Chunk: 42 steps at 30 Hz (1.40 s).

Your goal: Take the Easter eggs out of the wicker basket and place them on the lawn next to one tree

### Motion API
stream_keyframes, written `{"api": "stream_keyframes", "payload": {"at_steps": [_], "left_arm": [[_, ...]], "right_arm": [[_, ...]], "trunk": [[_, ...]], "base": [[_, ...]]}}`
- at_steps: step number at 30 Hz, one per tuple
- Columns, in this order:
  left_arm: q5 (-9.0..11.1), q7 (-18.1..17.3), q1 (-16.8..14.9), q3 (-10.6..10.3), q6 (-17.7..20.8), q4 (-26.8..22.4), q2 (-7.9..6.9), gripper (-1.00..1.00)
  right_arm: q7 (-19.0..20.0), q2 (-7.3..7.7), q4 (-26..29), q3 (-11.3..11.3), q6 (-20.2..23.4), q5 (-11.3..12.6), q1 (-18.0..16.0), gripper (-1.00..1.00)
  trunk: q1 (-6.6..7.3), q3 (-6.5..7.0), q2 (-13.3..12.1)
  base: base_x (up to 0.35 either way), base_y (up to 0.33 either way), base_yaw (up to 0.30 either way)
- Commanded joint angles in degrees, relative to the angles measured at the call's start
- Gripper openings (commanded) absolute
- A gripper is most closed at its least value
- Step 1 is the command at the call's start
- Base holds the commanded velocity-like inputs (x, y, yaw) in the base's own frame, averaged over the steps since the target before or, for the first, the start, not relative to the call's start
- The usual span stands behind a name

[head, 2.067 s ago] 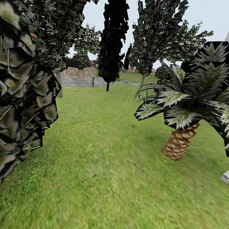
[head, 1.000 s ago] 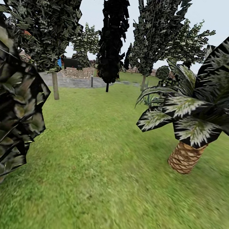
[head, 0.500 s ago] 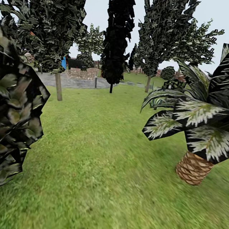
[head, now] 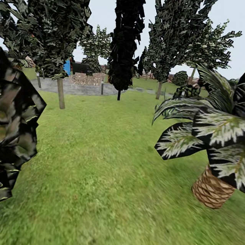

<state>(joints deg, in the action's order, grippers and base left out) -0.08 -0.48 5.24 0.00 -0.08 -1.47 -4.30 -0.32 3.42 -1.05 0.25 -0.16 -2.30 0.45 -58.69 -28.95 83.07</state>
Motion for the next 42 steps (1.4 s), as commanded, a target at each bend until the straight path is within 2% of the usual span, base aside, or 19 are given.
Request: {"api": "stream_keyframes", "payload": {"at_steps": [1, 17, 42], "left_arm": [[-0.01, -0.05, 0.04, 0.0, -0.01, -0.11, -0.01, 1.0], [-0.01, -0.05, 0.04, 0.0, -0.01, -0.11, -0.01, 1.0], [-0.01, -0.05, 0.04, 0.0, -0.01, -0.1, -0.01, 1.0]], "right_arm": [[-0.03, 0.0, -0.01, 0.01, -0.02, -0.24, -0.01, 1.0], [-0.03, 0.0, -0.01, -0.18, -0.06, -0.05, -0.01, 1.0], [-0.1, -0.02, -0.01, -0.16, -0.1, 0.07, -0.01, 1.0]], "trunk": [[-0.04, -0.03, 0.01], [-0.04, -0.03, 0.01], [-0.04, -0.78, 0.01]], "base": [[0.338, 0.0, 0.0], [0.338, 0.0, 0.004], [0.338, 0.0, 0.205]]}}
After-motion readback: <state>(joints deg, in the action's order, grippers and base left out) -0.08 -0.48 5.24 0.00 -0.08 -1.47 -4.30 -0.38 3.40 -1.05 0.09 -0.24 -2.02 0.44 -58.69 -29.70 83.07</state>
